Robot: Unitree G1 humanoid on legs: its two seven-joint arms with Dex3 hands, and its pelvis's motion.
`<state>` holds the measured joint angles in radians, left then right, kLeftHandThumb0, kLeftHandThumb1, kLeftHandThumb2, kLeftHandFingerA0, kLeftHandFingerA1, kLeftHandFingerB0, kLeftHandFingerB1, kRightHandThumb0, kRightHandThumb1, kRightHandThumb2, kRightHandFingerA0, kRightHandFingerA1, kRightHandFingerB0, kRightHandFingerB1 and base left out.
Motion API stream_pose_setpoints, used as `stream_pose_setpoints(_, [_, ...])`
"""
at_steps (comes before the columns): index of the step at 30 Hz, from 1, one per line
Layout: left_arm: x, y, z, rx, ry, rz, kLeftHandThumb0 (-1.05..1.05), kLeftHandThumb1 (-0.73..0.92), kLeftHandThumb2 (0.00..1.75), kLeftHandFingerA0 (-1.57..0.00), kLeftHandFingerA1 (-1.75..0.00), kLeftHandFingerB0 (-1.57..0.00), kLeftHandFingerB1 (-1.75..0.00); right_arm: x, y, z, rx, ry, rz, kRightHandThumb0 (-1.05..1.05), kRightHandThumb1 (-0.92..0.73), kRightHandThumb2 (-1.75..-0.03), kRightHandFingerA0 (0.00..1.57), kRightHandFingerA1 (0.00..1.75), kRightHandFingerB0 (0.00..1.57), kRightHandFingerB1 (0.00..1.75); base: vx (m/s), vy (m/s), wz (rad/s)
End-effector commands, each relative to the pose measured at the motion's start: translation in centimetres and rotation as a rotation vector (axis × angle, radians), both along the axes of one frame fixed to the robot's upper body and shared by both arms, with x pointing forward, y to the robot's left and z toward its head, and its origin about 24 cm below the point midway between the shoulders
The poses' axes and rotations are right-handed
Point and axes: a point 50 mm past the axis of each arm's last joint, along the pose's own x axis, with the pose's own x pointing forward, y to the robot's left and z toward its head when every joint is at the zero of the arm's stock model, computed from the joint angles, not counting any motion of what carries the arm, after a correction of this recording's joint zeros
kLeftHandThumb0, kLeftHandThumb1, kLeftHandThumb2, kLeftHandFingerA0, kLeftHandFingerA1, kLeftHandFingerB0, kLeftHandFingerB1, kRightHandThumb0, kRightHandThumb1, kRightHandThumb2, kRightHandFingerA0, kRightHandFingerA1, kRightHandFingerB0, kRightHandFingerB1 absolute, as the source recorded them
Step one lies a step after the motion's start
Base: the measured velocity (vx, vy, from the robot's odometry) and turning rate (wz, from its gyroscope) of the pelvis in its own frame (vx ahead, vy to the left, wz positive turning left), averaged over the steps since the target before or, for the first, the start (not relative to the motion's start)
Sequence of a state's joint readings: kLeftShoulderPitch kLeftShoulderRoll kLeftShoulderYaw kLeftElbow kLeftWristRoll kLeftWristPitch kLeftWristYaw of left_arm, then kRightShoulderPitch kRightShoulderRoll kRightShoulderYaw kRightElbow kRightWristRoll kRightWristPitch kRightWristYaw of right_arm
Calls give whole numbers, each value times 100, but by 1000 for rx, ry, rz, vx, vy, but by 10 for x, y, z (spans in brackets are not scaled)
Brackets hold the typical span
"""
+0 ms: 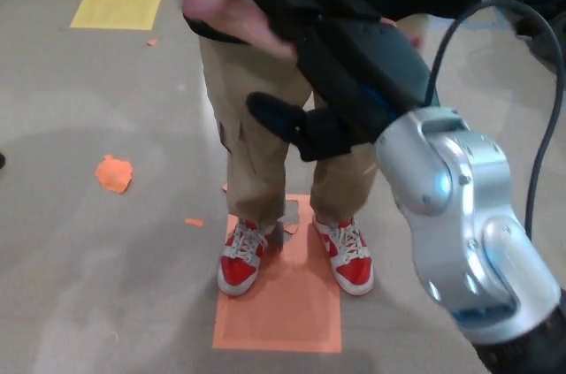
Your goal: The robot extends its right arm to grab a person's hand and shakes it
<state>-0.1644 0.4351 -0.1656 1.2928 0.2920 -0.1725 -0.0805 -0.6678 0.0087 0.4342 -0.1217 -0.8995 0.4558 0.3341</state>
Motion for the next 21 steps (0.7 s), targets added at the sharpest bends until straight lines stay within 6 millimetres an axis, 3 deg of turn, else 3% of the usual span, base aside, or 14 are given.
stream_pose_setpoints(1, [-4, 10, 5, 17, -3, 6, -27, 58, 107, -8, -50, -8, -50, 29, -21, -8, -41, 121, -238, -101, -78, -113, 0, 12, 0, 2, 0, 0, 0])
stream_pose_setpoints(3, [-3, 10, 5, 24, -1, 6, -28, 57, 107, -7, -50, -7, -49, 34, -23, -8, -38, 132, -263, -102, -78, -111, 0, 11, 0, 1, 0, 0, 0])
stream_pose_setpoints(4, [-3, 10, 5, 25, 3, 9, -52, 79, 64, -22, -30, -18, -29, 36, -23, -8, -39, 136, -271, -102, -78, -111, 0, 10, 0, 0, 0, 0, 0])
stream_pose_setpoints(8, [-4, 10, 5, 24, 6, 18, -51, 79, 64, -20, -30, -18, -29, 41, -28, -10, -44, 151, -314, -102, -78, -111, 0, 11, 0, 0, 0, 0, 0])
stream_pose_setpoints(11, [-5, 11, 4, 39, 18, 8, -52, 80, 64, -21, -30, -18, -29, 45, -28, -11, -64, 152, -338, -100, -76, -110, 0, 13, 0, 2, 0, 0, 0])
stream_pose_setpoints(12, [-5, 10, 4, 32, 10, 13, -28, 57, 107, -7, -49, -6, -49, 47, -27, -10, -69, 157, -343, -97, -74, -109, 0, 15, 0, 3, 0, 0, 0])
stream_pose_setpoints(14, [-4, 9, 4, 24, 6, 12, -29, 57, 107, -6, -49, -6, -49, 49, -24, -9, -79, 158, -349, -92, -71, -108, 0, 19, 0, 7, 0, 0, 0])
stream_pose_setpoints(15, [-4, 8, 3, 22, 6, 10, -51, 80, 64, -21, -30, -18, -30, 50, -23, -9, -85, 157, -351, -92, -72, -108, 0, 22, 0, 6, 0, 0, 0])
stream_pose_setpoints(16, [-4, 7, 3, 20, 5, 8, -51, 80, 64, -21, -30, -18, -30, 51, -23, -9, -92, 156, -353, -92, -72, -108, 0, 22, 0, 6, 0, 0, 0])
stream_pose_setpoints(17, [-5, 6, 2, 22, 8, 7, -50, 79, 64, -21, -30, -18, -30, 53, -21, -10, -112, 150, -354, -91, -72, -107, 2, 35, 0, 7, 0, 0, 0])
stream_pose_setpoints(18, [-5, 6, 2, 29, 8, 0, -27, 58, 107, -7, -49, -7, -49, 54, -21, -11, -103, 130, -353, -60, -77, -66, 74, 49, 6, 19, 0, 0, 0])
stream_pose_setpoints(19, [-5, 6, 2, 38, 7, -9, -27, 58, 107, -7, -49, -7, -49, 56, -20, -11, -81, 108, -352, -60, -77, -66, 74, 49, 6, 19, 0, 0, 0])
stream_pose_setpoints(20, [-4, 7, 2, 42, 2, -15, -27, 59, 107, -7, -50, -7, -49, 56, -21, -12, -53, 85, -345, -53, -79, -68, 87, 51, 13, 29, 0, 0, 0])
stream_pose_setpoints(21, [-4, 7, 3, 40, 3, -14, -49, 79, 64, -21, -31, -19, -30, 57, -21, -12, -33, 72, -341, -37, -78, -64, 93, 76, 23, 32, 0, 0, 0])
